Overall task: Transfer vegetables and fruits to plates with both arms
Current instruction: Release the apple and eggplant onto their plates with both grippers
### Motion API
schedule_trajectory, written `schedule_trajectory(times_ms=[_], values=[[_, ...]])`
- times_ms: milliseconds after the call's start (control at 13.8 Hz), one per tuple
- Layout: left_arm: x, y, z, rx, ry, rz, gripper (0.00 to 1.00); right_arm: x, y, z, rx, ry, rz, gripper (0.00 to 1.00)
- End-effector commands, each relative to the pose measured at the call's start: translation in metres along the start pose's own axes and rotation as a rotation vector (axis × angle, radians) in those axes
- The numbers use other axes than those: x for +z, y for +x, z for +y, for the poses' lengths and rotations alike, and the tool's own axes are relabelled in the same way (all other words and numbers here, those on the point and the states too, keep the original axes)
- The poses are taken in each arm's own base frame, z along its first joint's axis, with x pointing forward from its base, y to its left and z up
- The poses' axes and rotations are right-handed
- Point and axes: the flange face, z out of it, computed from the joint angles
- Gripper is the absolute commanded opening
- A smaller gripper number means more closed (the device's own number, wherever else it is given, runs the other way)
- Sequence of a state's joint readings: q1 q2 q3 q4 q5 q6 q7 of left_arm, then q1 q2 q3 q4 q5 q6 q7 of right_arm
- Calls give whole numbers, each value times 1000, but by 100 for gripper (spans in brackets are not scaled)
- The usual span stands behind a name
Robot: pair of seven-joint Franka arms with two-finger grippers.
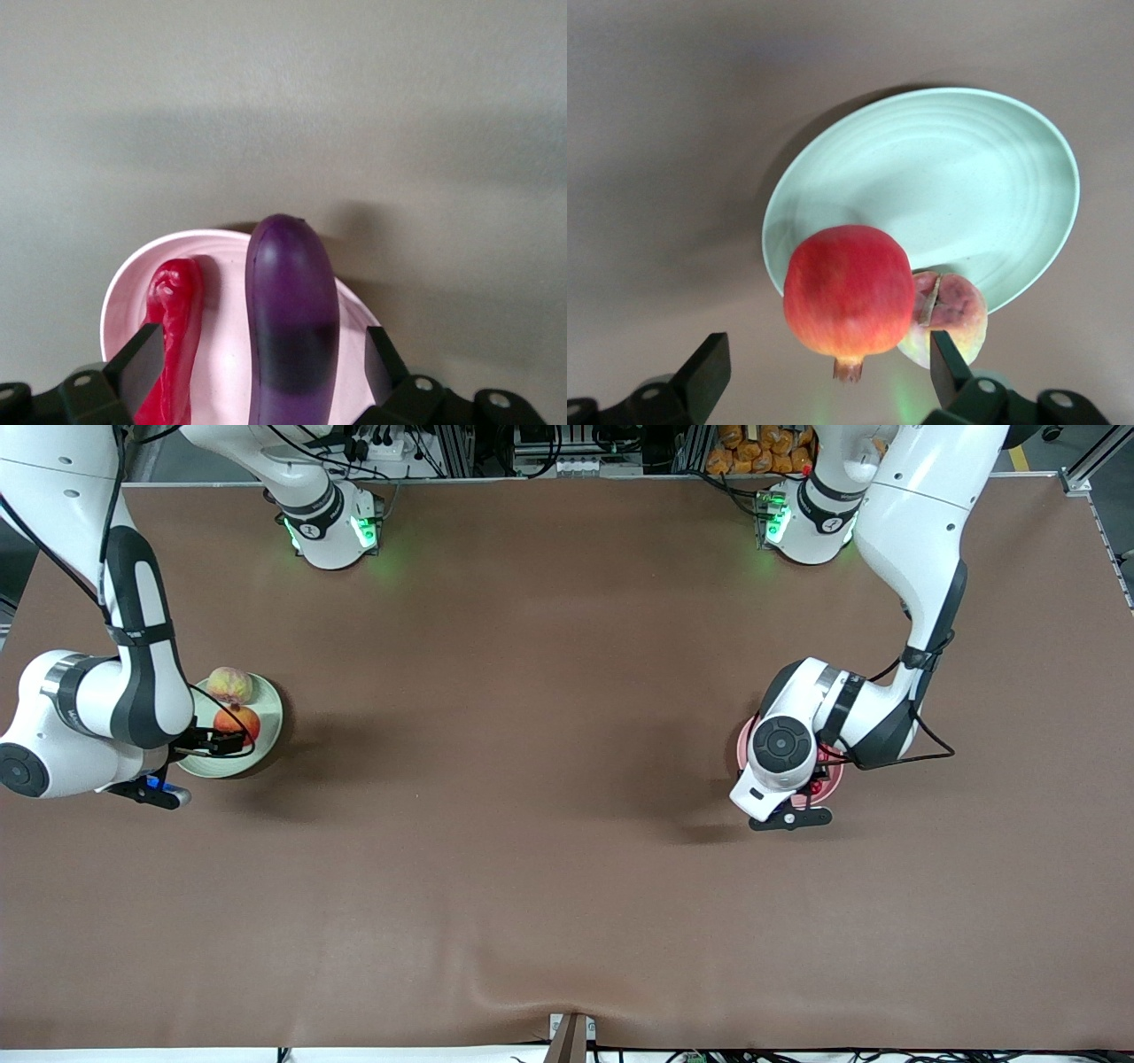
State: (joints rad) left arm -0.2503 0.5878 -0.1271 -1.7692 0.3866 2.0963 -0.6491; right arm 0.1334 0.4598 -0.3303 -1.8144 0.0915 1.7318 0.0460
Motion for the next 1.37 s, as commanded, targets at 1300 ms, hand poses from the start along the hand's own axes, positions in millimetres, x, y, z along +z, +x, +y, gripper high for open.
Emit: schedule_trajectory(times_ms=[1300], values=[[-251, -46, -220, -2, -253, 13, 100, -347, -203, -60, -258, 140, 350, 100]])
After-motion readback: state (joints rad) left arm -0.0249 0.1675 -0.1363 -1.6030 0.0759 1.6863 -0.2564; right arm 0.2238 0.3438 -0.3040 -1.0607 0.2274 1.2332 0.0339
